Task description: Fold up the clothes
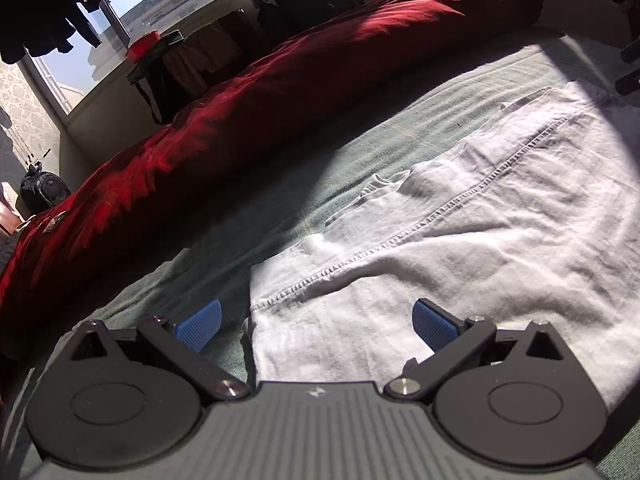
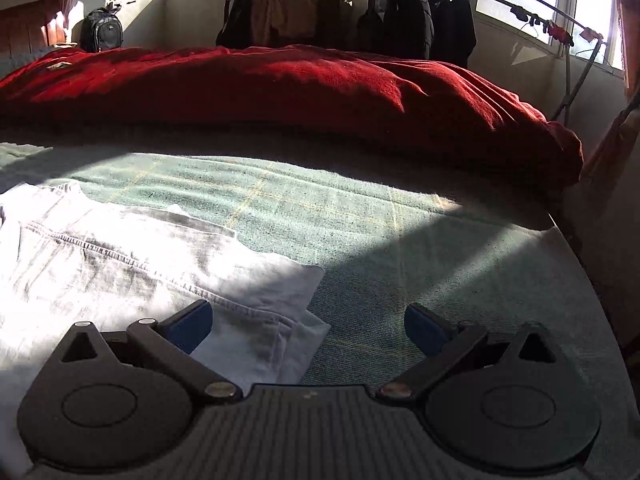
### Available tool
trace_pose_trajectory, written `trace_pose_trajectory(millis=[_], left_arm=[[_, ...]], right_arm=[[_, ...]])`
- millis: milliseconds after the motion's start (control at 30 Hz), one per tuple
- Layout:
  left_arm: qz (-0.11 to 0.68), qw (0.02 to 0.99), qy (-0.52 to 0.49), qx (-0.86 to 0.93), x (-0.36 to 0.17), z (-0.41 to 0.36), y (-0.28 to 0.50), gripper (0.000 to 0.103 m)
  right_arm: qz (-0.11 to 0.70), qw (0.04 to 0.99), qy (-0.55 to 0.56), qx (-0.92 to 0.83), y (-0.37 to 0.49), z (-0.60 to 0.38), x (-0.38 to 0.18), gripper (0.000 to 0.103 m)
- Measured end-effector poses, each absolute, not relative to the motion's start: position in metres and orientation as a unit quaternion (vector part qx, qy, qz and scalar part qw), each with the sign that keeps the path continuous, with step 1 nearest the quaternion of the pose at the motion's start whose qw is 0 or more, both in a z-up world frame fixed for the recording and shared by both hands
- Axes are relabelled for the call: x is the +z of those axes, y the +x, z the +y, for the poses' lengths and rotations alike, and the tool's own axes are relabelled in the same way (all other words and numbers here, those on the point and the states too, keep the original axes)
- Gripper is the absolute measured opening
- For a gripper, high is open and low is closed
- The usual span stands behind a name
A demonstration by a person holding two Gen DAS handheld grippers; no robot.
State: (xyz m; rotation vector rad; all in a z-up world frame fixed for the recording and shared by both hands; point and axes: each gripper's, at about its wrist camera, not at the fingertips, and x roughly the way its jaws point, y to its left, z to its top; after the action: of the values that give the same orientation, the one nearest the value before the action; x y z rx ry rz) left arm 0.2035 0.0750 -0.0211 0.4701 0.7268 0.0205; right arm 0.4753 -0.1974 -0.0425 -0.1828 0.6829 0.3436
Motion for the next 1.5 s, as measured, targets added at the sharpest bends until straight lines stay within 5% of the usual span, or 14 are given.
trace_pose_trajectory(millis=[267,500,867,1500], left_arm=[[0.383,0.912,0.133,-0.066,-0.021,0.068,0.197,0.102],[0.418,0.901,0.104,-0.051,-0.045,0.088,0.194,0.102],[0.409,0.909,0.005,-0.083,-0.026,0.104,0.161,0.102],[0.415,0.906,-0.024,-0.077,-0.044,0.113,0.119,0.102]], right_arm=[[0.354,0.877,-0.038,0.323,0.453,-0.155,-0.039,0.103],[0.383,0.869,-0.029,0.312,0.456,-0.157,-0.071,0.103],[0.378,0.872,-0.001,0.310,0.434,-0.174,-0.046,0.103],[0.383,0.860,-0.021,0.336,0.334,-0.200,-0.062,0.103]])
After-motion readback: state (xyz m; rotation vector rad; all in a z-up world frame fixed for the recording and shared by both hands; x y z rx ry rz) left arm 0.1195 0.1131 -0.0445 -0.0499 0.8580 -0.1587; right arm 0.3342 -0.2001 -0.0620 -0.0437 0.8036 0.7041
